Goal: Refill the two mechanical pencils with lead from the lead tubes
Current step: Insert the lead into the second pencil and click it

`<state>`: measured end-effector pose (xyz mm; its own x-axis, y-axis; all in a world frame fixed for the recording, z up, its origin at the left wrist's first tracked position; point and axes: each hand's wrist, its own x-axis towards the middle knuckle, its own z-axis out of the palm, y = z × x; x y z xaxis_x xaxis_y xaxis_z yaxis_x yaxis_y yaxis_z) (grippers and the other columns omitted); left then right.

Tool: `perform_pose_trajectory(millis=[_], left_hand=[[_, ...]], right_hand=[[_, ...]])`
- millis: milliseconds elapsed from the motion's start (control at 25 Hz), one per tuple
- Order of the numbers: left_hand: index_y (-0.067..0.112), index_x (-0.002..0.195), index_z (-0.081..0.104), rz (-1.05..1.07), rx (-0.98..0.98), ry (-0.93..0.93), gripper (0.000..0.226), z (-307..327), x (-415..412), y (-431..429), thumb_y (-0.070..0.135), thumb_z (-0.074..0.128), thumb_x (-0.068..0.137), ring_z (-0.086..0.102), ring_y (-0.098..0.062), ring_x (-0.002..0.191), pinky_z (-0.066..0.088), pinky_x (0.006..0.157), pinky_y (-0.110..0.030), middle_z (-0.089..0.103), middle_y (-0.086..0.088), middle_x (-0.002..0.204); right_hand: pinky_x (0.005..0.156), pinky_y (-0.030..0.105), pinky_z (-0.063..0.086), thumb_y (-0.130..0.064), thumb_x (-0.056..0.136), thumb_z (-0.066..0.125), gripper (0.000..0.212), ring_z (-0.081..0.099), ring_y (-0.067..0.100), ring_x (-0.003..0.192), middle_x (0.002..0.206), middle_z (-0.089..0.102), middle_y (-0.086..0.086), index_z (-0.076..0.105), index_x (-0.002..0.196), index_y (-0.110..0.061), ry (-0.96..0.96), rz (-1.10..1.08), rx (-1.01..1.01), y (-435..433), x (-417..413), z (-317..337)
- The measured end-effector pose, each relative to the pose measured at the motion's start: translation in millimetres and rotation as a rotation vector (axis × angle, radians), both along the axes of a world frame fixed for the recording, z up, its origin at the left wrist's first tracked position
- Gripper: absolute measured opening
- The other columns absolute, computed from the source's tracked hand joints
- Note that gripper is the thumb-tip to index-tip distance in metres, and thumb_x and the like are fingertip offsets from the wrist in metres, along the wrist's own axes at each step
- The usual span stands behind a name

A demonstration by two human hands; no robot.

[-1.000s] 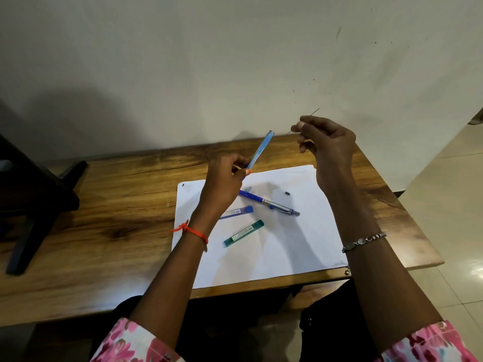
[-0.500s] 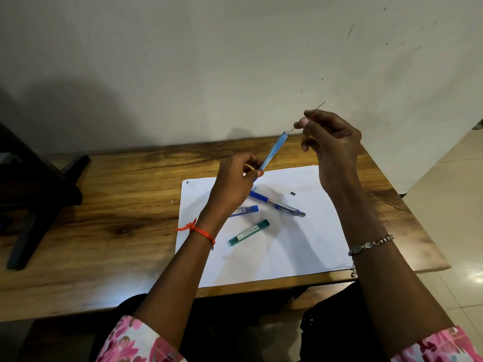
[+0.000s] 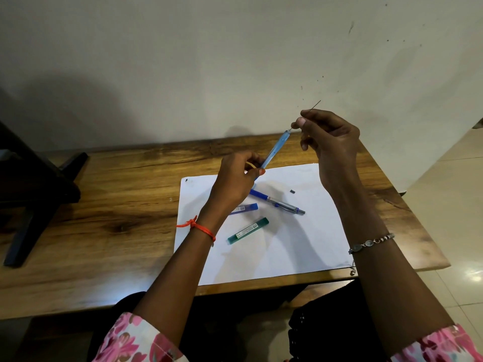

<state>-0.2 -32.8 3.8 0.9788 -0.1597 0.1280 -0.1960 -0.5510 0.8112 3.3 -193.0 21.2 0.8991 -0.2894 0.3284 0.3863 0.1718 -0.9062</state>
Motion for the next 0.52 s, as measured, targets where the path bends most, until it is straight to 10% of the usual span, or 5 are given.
perform_pose_trajectory(millis=[520], left_hand=[[0.004, 0.102, 0.064, -0.002, 0.002, 0.014, 0.018, 0.0, -1.1, -1.5, 0.007, 0.061, 0.084, 0.056, -0.012, 0.080, 0.042, 0.061, -0.009, 0.061, -0.001, 0.093]], right_hand=[[0.051, 0.023, 0.038, -0.016, 0.084, 0.066, 0.012, 0.046, 0.013, 0.060, 0.071, 0.071, -0.007, 0.073, 0.092, -0.011, 0.061, 0.061, -0.164, 0.6, 0.1, -2.6]])
